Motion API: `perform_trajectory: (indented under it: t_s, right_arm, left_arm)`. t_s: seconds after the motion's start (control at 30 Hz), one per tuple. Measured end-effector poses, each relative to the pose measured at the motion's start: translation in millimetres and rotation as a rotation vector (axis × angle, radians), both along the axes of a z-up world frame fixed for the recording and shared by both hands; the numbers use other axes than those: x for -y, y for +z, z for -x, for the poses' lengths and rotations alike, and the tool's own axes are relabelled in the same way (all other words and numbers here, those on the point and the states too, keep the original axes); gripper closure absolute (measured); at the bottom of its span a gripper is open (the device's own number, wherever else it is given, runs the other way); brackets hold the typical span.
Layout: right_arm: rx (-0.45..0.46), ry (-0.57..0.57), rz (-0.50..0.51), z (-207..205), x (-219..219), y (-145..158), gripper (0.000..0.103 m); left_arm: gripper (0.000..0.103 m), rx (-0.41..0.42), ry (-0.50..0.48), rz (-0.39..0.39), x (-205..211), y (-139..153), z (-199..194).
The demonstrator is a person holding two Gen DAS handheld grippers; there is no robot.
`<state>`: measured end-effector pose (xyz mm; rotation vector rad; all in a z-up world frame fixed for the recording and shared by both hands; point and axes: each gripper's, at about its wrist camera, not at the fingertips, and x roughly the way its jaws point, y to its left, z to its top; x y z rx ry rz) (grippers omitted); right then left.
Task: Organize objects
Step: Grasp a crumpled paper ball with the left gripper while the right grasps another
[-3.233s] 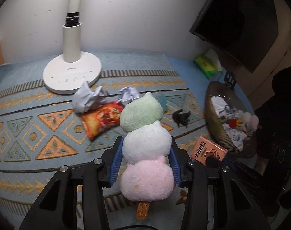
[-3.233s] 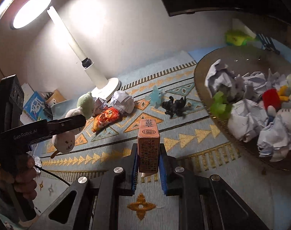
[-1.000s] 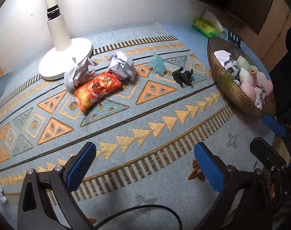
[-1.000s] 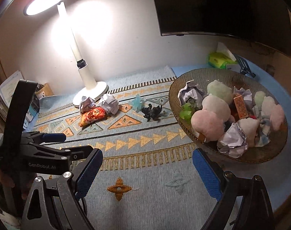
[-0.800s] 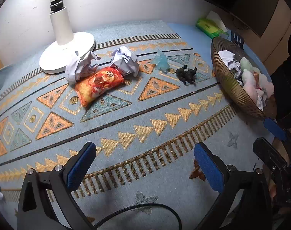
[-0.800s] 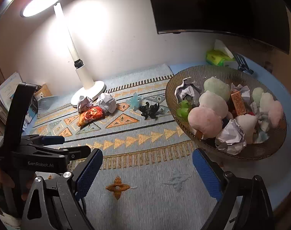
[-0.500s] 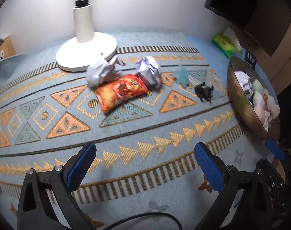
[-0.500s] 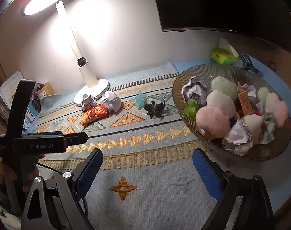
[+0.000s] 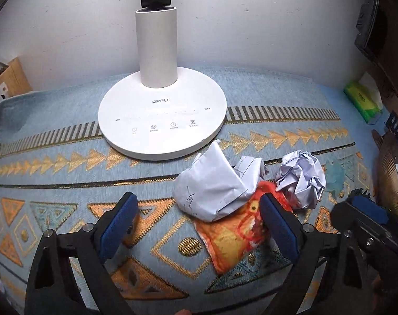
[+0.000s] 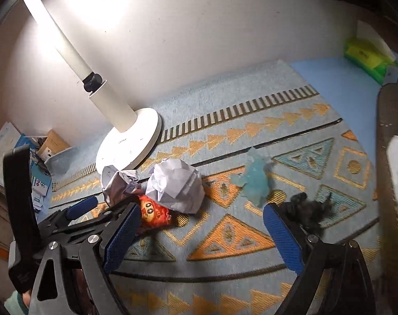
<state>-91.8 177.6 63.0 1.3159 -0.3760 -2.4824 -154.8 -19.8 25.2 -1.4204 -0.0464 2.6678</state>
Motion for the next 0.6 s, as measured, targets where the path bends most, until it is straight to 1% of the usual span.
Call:
perform_trajectory:
  t_s: [0.07,0.1,0.13,0.17,0.23,0.27,0.3,0.4,0.47,0.6]
  right_arm:
    - [0.007,0.012,0.032,8,5,-2,0.010]
    - [0.003,0.017,0.014,12,9,-2,0.011]
    - [0.001,0.021,-0.007,15,14,-4,0.013]
    - [0.002,0.032,-0.008,18,18,-6,0.016]
    - [0.029,0.062,0.016,22,23,-10,0.034]
    - [0.038,0.074,0.028,24,25,-11,0.038]
    - [0.040,0.080,0.015,25,27,-12,0.049]
    - [0.026,0.114,0.005,25,31,-11,0.057]
    - [0.012,0.128,0.012,21,30,-5,0.059]
    - [-0.065,0.124,0.034,8,14,20,0.059]
  left_arm:
    - [0.018,-0.013,-0.008,-0.013,1,-1,2]
    - [0.022,-0.017,-0.009,-0.026,2,-1,3]
    - [0.030,-0.012,-0.013,-0.043,4,-3,5]
    - [0.034,0.001,-0.017,-0.055,5,-6,6]
    - [0.046,0.005,-0.017,-0.079,8,-8,8]
    - [0.051,0.000,-0.016,-0.077,9,-8,7]
    - [0.052,0.001,-0.015,-0.072,9,-8,7]
    - [0.055,-0.011,-0.001,-0.091,13,-1,4]
    - [0.055,-0.029,0.002,-0.105,15,8,1]
    - [0.055,-0.074,-0.017,-0.119,16,32,-6]
